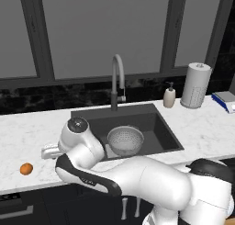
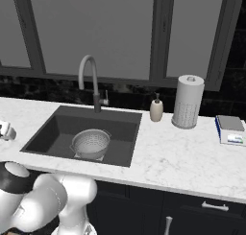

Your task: Put the colander in the sink, put the tangerine in the colander, and turn on the sink faucet and pour water over the colander.

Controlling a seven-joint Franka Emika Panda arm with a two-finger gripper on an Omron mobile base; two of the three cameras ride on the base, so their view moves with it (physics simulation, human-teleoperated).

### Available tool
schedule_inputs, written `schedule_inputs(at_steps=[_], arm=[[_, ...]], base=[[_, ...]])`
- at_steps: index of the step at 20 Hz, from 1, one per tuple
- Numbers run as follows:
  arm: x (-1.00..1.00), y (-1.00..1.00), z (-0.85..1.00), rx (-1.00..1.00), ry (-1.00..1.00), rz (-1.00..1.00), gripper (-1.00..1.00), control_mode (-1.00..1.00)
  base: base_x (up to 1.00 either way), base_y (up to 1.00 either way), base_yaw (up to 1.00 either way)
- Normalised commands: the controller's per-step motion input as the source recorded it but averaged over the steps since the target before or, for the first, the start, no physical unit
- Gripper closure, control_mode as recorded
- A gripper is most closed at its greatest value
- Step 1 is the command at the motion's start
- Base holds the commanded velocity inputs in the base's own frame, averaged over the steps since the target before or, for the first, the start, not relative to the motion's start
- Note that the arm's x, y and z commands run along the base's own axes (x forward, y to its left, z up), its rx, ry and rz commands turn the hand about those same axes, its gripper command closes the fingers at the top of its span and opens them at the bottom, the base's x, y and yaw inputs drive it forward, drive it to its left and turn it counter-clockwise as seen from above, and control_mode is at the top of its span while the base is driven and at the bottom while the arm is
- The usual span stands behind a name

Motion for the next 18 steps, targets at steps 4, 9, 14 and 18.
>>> schedule_inputs(at_steps=[4, 9, 14, 18], arm=[[-0.01, 0.8, 0.0, -0.09, 0.0, 0.0, -1.0, -1.0], [0.0, 0.63, 0.0, -0.1, 0.07, 0.02, -1.0, -1.0], [0.0, 0.56, 0.0, -0.12, 0.22, 0.08, -1.0, -1.0], [0.0, 0.44, -0.03, -0.09, 0.2, 0.06, -1.0, -1.0]], base=[[0.0, 0.0, 0.0], [0.0, 0.0, 0.0], [0.0, 0.0, 0.0], [0.0, 0.0, 0.0]])
